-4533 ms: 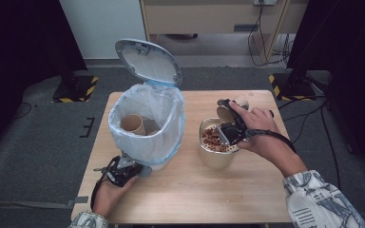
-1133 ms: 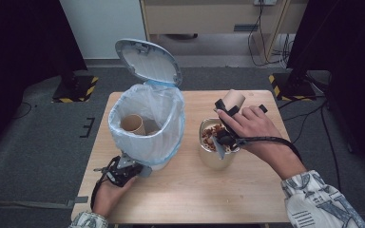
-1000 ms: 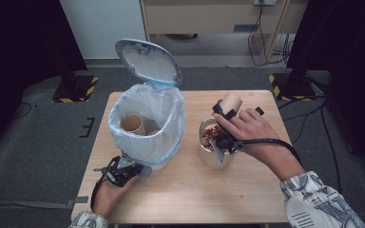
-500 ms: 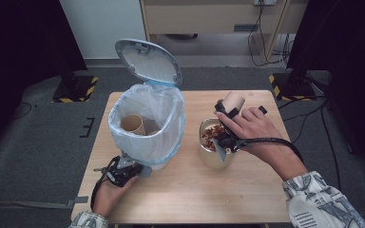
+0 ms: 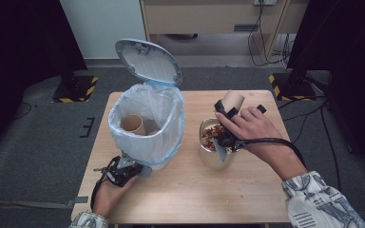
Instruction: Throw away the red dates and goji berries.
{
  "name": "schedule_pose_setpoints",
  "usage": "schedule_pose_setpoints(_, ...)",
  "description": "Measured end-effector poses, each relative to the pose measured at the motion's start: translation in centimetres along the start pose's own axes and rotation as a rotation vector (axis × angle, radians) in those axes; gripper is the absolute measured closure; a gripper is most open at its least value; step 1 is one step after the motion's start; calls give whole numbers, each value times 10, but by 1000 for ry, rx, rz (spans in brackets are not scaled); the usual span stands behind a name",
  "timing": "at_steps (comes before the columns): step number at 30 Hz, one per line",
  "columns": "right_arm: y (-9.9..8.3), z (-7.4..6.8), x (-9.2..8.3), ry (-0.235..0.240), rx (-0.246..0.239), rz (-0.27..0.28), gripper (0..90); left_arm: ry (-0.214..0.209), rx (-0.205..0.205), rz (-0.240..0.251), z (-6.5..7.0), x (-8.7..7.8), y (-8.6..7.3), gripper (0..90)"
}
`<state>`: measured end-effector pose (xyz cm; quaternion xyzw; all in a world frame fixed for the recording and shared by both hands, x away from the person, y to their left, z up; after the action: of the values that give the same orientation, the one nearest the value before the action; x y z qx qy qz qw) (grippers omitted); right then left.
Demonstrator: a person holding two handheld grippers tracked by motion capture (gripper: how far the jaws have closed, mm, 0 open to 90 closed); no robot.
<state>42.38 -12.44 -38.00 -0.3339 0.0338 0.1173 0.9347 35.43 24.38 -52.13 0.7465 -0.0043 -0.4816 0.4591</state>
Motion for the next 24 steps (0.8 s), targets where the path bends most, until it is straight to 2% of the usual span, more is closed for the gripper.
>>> schedule_pose_setpoints(1, -1, 0, 1, -5, 11, -16, 290, 0, 0, 0, 0, 0, 0, 900)
schedule_pose_setpoints(2, 2, -1, 1, -6, -24, -3, 290, -1, -1, 0, 0, 0, 0, 900)
schedule_pose_setpoints(3, 8, -5, -1, 9, -95, 33, 290, -4, -2, 2, 0, 0, 0, 900)
schedule_pose_setpoints(4, 11, -7, -1, 20, -120, 33, 290, -4, -2, 2, 0, 0, 0, 900)
schedule_pose_setpoints(5, 9, -3, 0, 12, -100, 32, 290, -1, -1, 0, 0, 0, 0, 900)
schedule_pose_setpoints(6, 6, -2, 2, 10, -30, 14, 290, 0, 0, 0, 0, 0, 0, 900)
schedule_pose_setpoints(7, 4, -2, 2, 5, -2, 6, 290, -1, -1, 1, 0, 0, 0, 900)
schedule_pose_setpoints(9, 4, 0, 2, 3, -42, 16, 290, -2, -1, 2, 0, 0, 0, 900)
schedule_pose_setpoints(14, 4, -3, 2, 17, -13, 23, 290, -1, 0, 1, 0, 0, 0, 900)
schedule_pose_setpoints(17, 3, -4, 2, 24, -17, 28, 290, -3, -1, 1, 0, 0, 0, 900)
schedule_pose_setpoints(18, 2, -4, 1, 24, -6, 31, 290, -3, -2, 2, 0, 0, 0, 900)
schedule_pose_setpoints(22, -4, -3, 1, 32, 115, 51, 288, -1, -1, 1, 0, 0, 0, 900)
schedule_pose_setpoints(24, -7, -2, 1, 38, 151, 51, 287, 0, 1, 0, 0, 0, 0, 900)
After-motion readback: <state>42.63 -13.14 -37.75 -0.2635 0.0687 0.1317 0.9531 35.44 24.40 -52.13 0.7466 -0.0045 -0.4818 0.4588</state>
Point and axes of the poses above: each handheld gripper's, and its own axes: x roughly forward along the jaws, y roughly out of its top, z roughly to its right, the point moved 1 cm from there along x, roughly forward along the jaws, and after that the axes turned 7 degrees about x, right-handed, at the moved point
